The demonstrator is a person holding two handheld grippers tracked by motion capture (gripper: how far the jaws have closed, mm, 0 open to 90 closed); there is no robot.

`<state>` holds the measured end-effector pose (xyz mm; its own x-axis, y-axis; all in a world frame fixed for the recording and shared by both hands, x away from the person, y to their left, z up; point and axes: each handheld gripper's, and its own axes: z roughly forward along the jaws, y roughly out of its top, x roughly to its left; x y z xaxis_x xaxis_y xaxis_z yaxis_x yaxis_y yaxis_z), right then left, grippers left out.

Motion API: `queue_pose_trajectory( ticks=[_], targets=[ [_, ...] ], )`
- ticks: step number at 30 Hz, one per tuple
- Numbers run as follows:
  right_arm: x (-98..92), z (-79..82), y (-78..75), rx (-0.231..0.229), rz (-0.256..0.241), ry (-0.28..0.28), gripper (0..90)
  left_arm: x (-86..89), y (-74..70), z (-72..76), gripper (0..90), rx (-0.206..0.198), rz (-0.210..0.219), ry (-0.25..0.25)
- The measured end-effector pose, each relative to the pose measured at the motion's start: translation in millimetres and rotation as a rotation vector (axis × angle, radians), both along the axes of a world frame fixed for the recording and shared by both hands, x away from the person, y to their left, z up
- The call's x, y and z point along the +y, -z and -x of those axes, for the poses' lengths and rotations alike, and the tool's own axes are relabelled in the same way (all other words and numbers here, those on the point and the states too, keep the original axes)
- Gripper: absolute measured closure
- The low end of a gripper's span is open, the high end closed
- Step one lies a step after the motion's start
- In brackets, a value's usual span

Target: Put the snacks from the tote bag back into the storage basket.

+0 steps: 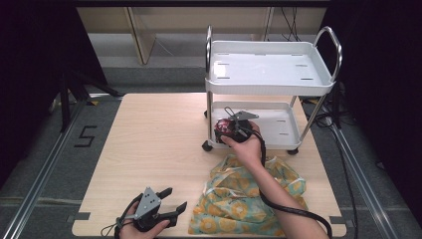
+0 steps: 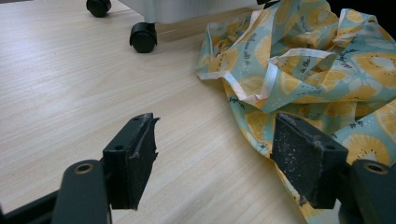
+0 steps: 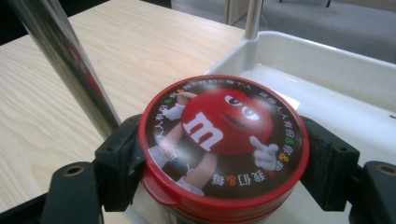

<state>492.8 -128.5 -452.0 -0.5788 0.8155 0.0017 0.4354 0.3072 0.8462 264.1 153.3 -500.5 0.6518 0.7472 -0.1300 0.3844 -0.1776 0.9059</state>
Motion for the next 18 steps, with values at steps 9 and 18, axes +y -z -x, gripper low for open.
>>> queue_pose_trajectory(
  ticks=[9,18],
  targets=[
    [2.2,-0.5,1.5,0.0,-0.004,0.003,26.5,0.4,0.9,-1.1,30.1,-0.006,0.003,0.01],
    [0.4,1.6,-4.6,-0.016,0.006,-0.01,21.5,0.8,0.7,-1.6,30.0,-0.015,-0.009,0.025]
  ],
)
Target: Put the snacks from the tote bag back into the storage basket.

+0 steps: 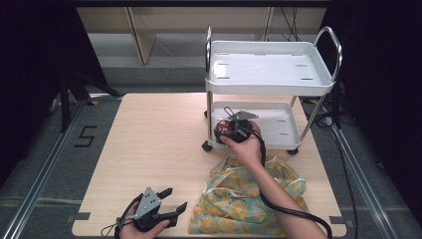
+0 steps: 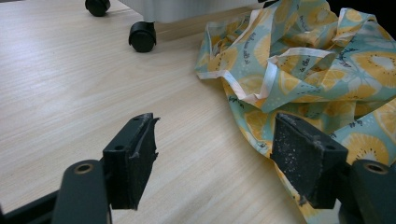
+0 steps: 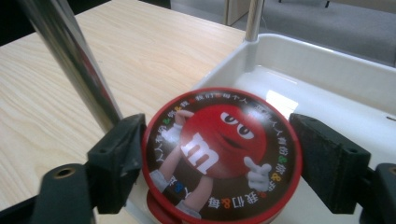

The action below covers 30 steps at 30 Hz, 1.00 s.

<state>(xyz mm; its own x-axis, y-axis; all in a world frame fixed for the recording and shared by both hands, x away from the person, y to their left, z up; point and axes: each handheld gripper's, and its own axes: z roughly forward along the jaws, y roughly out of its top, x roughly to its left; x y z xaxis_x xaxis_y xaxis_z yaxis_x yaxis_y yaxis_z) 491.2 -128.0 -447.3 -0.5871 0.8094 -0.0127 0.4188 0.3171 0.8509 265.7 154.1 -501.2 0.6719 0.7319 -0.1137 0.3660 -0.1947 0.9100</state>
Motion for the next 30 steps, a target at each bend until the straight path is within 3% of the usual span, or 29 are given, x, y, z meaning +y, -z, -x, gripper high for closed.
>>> queue_pose_trajectory(
  ticks=[2,6,10,11,16,17,25,28,29,30],
  targets=[
    [0.3,4.0,-2.8,0.026,-0.003,0.015,20.9,-0.8,0.3,0.7,30.1,0.011,0.009,-0.014],
    [-3.0,10.6,-10.1,0.002,-0.007,0.0,20.3,-0.8,0.0,1.0,30.0,0.01,-0.001,-0.016],
    [-6.2,15.8,-14.2,0.015,-0.004,0.009,20.2,-0.8,0.2,0.1,30.1,-0.001,-0.004,0.002],
    [-6.7,18.7,-15.4,0.039,-0.011,0.016,20.3,-0.8,0.2,0.1,30.1,-0.001,-0.004,0.002],
    [-15.5,23.2,-19.1,0.003,0.005,-0.004,20.6,-0.4,-0.3,0.6,30.1,0.001,-0.014,-0.006],
    [-15.5,27.3,-20.6,0.024,-0.005,0.025,20.8,-0.5,-0.3,0.7,30.1,0.002,-0.015,-0.006],
    [-19.7,36.3,-23.4,0.043,0.011,-0.008,21.3,-0.5,-0.2,0.6,30.1,0.002,-0.016,-0.006],
    [-21.2,38.8,-23.9,0.052,0.008,0.001,21.5,-2.1,0.2,1.7,30.1,0.015,0.001,-0.022],
    [-22.4,40.9,-25.0,0.064,0.006,0.011,21.7,-0.7,-0.3,0.8,30.1,0.002,-0.019,-0.008],
    [-24.5,41.3,-25.9,0.059,0.016,-0.001,21.7,-0.9,0.4,0.3,30.1,-0.001,-0.006,-0.001]
  ],
)
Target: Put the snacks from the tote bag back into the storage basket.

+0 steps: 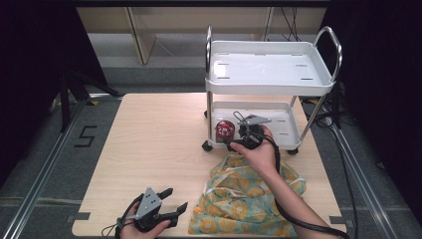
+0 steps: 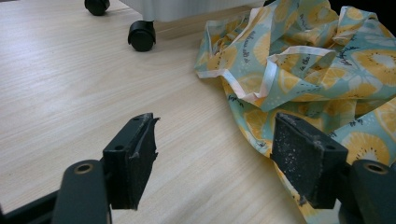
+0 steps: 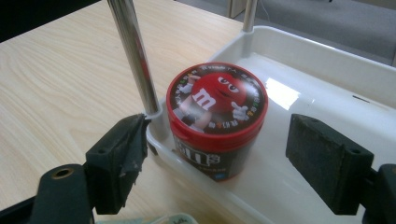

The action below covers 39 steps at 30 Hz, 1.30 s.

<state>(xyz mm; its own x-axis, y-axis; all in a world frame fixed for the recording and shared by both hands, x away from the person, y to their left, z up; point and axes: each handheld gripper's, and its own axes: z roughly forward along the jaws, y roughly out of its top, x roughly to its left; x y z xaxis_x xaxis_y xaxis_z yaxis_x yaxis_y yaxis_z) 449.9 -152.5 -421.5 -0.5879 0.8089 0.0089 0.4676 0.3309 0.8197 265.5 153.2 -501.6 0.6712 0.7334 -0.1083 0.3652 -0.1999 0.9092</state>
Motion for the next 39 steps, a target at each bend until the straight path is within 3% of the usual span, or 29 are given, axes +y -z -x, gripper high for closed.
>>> queue_pose_trajectory(
  ticks=[15,17,18,19,20,21,24,29,30,31,32,35,36,37,39],
  targets=[
    [-19.3,20.1,-5.0,0.0,0.019,0.004,22.5,0.0,0.0,0.1,30.1,-0.001,0.0,-0.002],
    [-23.1,22.6,-5.4,-0.009,0.04,-0.007,22.7,-0.6,-0.7,0.9,30.1,0.003,-0.008,-0.011],
    [-26.7,26.0,-5.7,0.009,0.015,-0.012,22.7,-0.9,-0.5,0.8,30.1,0.002,-0.003,-0.011],
    [-28.3,27.1,-5.8,0.004,0.024,-0.017,22.8,0.0,-0.8,0.7,30.1,0.002,-0.014,-0.01],
    [-29.1,31.1,-6.5,0.019,0.012,0.005,22.9,0.0,-0.8,0.7,30.1,0.001,-0.012,-0.011],
    [-32.1,29.5,-5.6,-0.003,0.021,-0.022,22.9,0.0,-0.2,0.0,30.1,-0.002,0.0,-0.005],
    [-37.2,34.2,-4.6,0.011,0.013,-0.006,23.1,-0.6,0.2,0.9,30.1,0.01,0.012,-0.02],
    [-45.0,42.2,-3.0,0.014,0.016,0.016,23.7,-1.0,0.0,1.2,30.1,0.011,0.008,-0.026],
    [-48.7,42.2,-2.0,0.002,0.021,-0.007,23.9,-0.9,-0.6,1.6,30.1,0.015,-0.001,-0.029],
    [-51.8,48.6,-1.3,0.016,0.003,0.014,24.3,-1.1,-0.3,0.9,30.1,0.005,0.0,-0.019],
    [-55.6,48.4,-0.5,-0.011,0.021,-0.006,24.4,-0.8,-0.5,0.5,30.1,0.001,-0.006,-0.013],
    [-59.6,54.7,-0.4,-0.003,0.014,0.012,24.7,-1.2,-0.3,0.5,30.1,0.0,-0.006,-0.016],
    [-61.5,54.9,0.6,-0.013,0.017,-0.01,24.9,-0.7,-0.4,0.4,30.1,0.0,-0.011,-0.012],
    [-62.8,63.5,1.6,0.027,-0.01,0.014,25.1,-1.0,-0.2,0.4,30.1,0.0,-0.011,-0.013],
    [-67.5,65.2,3.4,-0.018,0.009,-0.013,25.3,-1.3,0.1,0.1,30.1,-0.002,-0.008,-0.01]
  ],
)
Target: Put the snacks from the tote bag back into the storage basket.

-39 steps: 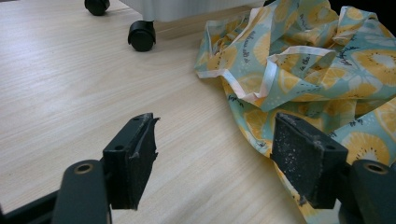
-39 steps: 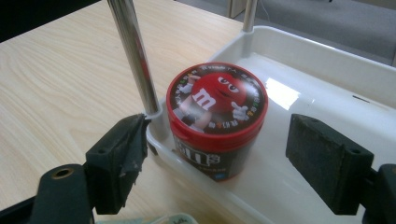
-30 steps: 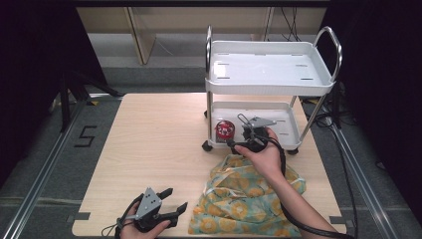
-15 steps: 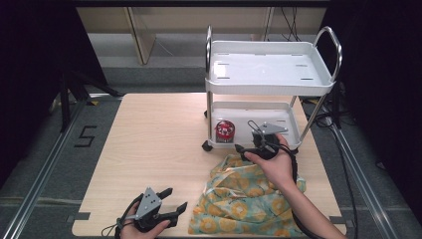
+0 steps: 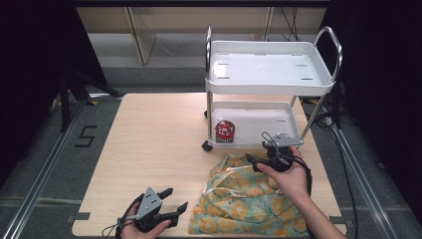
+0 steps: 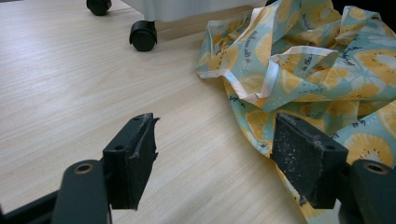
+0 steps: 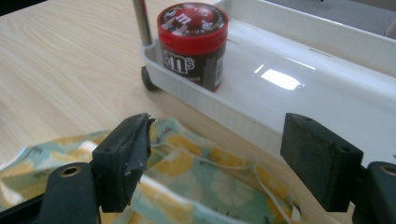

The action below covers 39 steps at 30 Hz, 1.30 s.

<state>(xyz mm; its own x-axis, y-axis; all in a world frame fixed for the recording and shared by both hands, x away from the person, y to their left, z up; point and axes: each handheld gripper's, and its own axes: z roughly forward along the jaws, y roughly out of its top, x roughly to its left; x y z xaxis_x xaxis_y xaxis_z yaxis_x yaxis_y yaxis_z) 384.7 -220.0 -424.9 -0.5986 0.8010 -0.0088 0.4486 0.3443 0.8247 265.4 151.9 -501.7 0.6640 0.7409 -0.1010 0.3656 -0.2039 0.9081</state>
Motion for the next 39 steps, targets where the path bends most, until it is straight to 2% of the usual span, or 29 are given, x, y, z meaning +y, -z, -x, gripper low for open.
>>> queue_pose_trajectory(
  ticks=[1,2,3,4,6,7,9,12,13,16,17,19,20,23,25,26,27,28,29,31,33,34,36,37,38,39],
  targets=[
    [0.0,0.0,0.0,0.0,0.0,0.0,25.3,0.0,0.0,0.0,30.1,0.0,0.0,0.0],
    [-1.4,6.4,1.1,0.024,-0.015,0.009,25.5,-0.9,0.3,1.0,30.1,0.012,0.012,-0.014],
    [-1.4,6.4,1.1,0.024,-0.015,0.009,25.5,-0.9,0.3,1.0,30.1,0.012,0.012,-0.014],
    [-3.9,7.4,1.4,0.004,-0.006,0.0,25.6,-1.2,0.5,1.1,30.1,0.016,0.017,-0.016],
    [-6.3,15.8,2.7,0.024,-0.021,0.006,25.7,0.0,0.1,-0.1,30.1,-0.002,-0.001,0.001],
    [-9.2,15.4,3.6,-0.002,-0.006,-0.021,25.8,0.0,0.1,-0.1,30.1,-0.002,-0.001,0.001],
    [-10.7,16.8,4.7,-0.01,0.001,-0.027,25.8,-1.3,0.6,1.3,30.0,0.016,0.016,-0.018],
    [-15.6,26.7,7.1,0.006,-0.004,-0.005,26.0,-1.3,0.5,1.4,30.0,0.016,0.016,-0.019],
    [-16.1,28.9,8.0,0.024,-0.013,-0.012,26.0,-1.3,0.5,1.3,30.1,0.017,0.016,-0.018],
    [-19.9,31.3,9.6,0.014,-0.002,-0.022,26.0,-1.2,0.6,1.3,30.0,0.016,0.016,-0.019],
    [-21.2,36.2,12.0,0.026,-0.01,-0.017,26.0,-0.1,0.2,0.2,30.0,0.002,0.001,-0.005],
    [-21.2,39.6,13.0,0.037,-0.016,-0.01,26.1,-0.1,0.2,0.0,30.0,0.0,0.0,-0.004],
    [-24.5,41.8,16.2,0.023,-0.005,-0.021,26.1,-0.2,0.3,0.0,30.1,0.001,0.0,-0.004],
    [-27.2,45.2,19.0,0.024,-0.005,-0.025,26.1,-0.3,0.3,0.0,30.1,0.001,-0.001,-0.004],
    [-30.0,52.1,23.3,0.041,-0.021,-0.011,26.3,-0.2,0.3,0.0,30.1,0.0,-0.001,-0.004],
    [-33.2,50.8,25.1,0.013,-0.02,-0.037,26.4,-1.0,0.8,0.7,30.1,0.014,0.013,-0.018],
    [-33.2,50.8,25.1,0.013,-0.02,-0.037,26.4,-1.0,0.8,0.7,30.1,0.014,0.013,-0.018],
    [-35.0,56.0,28.0,0.038,-0.036,-0.015,26.5,-1.5,1.0,0.7,30.0,0.014,0.022,-0.02],
    [-36.9,57.6,29.7,0.039,-0.038,-0.01,26.7,-1.6,1.4,0.2,30.0,0.011,0.023,-0.019],
    [-40.0,57.4,32.0,0.024,-0.026,-0.022,26.7,-1.0,0.8,0.7,30.0,0.014,0.012,-0.018],
    [-43.1,62.3,38.6,0.043,-0.047,-0.007,26.9,-1.1,0.8,0.8,30.1,0.014,0.011,-0.018],
    [-45.5,61.8,40.4,0.036,-0.045,-0.025,27.0,-1.1,0.8,0.8,30.0,0.014,0.011,-0.018],
    [-45.5,64.4,41.4,0.047,-0.058,-0.009,27.1,-1.0,0.8,0.8,30.0,0.013,0.011,-0.018],
    [-49.6,65.3,42.9,0.032,-0.045,-0.015,27.6,-1.0,1.2,0.3,30.0,0.01,0.015,-0.017],
    [-48.9,68.3,43.7,0.053,-0.068,0.001,27.9,-1.2,0.9,0.8,30.0,0.014,0.017,-0.02],
    [-48.9,68.3,43.7,0.053,-0.068,0.001,27.9,-1.3,1.0,0.7,30.0,0.014,0.019,-0.02]
  ],
)
